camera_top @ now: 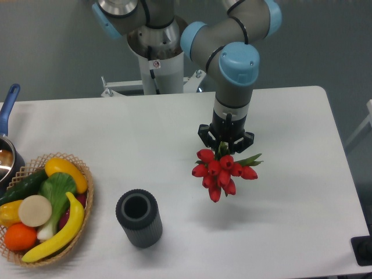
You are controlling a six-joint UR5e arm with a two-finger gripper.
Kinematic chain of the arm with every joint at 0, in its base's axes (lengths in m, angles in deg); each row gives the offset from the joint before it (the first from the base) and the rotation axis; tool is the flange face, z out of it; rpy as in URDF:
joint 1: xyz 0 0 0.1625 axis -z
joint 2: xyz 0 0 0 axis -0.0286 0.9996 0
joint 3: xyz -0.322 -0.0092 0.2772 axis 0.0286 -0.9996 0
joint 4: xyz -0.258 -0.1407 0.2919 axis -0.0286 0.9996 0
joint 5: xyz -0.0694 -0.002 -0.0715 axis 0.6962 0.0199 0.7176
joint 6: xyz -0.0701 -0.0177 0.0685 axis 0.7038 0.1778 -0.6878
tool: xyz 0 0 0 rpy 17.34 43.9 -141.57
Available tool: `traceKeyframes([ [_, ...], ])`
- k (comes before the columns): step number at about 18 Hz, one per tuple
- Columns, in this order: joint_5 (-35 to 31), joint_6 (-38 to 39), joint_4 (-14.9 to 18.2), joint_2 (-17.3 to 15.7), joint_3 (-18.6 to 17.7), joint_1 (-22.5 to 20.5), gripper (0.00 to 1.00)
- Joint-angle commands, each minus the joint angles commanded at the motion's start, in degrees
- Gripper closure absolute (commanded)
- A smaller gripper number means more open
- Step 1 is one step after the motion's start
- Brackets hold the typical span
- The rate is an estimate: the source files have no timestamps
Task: Place the flowers on the table
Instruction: 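Carry the tulips over the table toward the black cup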
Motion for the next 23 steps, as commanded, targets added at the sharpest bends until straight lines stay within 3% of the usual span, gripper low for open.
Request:
traceKeyframes([
  [7, 0.0, 0.7, -1.8, 2.7, 0.3, 1.0, 0.64],
  [21, 0.3, 0.4, -2.4, 5.8, 1.5, 2.5, 0.63],
  [23, 0.3, 0.3, -2.4, 6.1, 1.5, 2.6, 0.57],
])
